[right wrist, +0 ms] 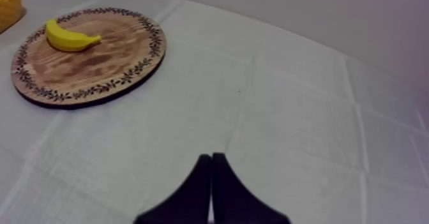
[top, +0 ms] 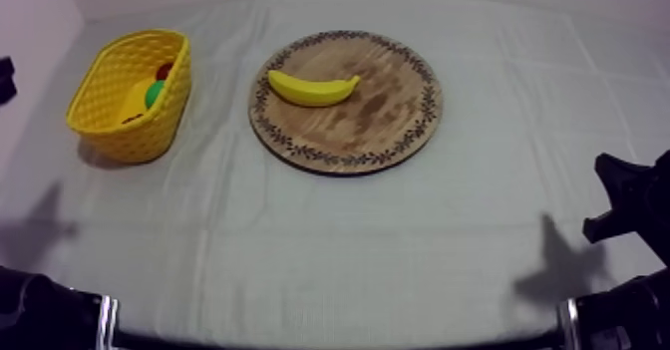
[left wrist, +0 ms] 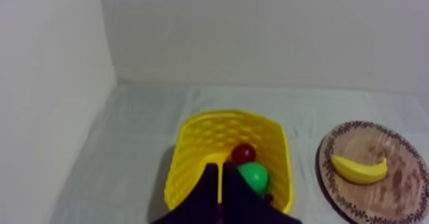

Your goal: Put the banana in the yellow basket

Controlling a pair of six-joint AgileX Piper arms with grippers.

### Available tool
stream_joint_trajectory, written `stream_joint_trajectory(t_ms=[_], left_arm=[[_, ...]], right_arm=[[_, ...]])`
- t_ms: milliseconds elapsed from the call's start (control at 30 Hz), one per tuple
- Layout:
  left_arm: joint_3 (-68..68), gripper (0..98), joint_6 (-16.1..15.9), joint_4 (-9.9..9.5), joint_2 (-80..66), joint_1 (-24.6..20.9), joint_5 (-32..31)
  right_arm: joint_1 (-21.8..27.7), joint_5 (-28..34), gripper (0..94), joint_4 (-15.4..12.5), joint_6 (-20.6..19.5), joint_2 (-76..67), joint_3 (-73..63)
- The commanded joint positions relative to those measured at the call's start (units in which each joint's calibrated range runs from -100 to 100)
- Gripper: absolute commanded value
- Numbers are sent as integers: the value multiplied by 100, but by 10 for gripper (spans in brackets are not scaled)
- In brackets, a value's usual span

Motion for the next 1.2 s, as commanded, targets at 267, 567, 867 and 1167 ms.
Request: stream_joint_trajectory(t_ms=[267, 567, 867, 1167], left_arm=[[-3032, 0, -308, 7, 2387, 261, 843], [-4995, 0, -617, 143, 3821, 604, 1659], [-6082, 0, -962, 175, 4889, 1114, 1784], [-6791, 0, -1279, 180, 5695, 1554, 1953]], right_arm=[[0, -4, 3, 0, 0, 0, -3], [0, -4, 3, 0, 0, 0, -3], [0, -4, 3, 0, 0, 0, -3], [0, -4, 3, 0, 0, 0, -3]])
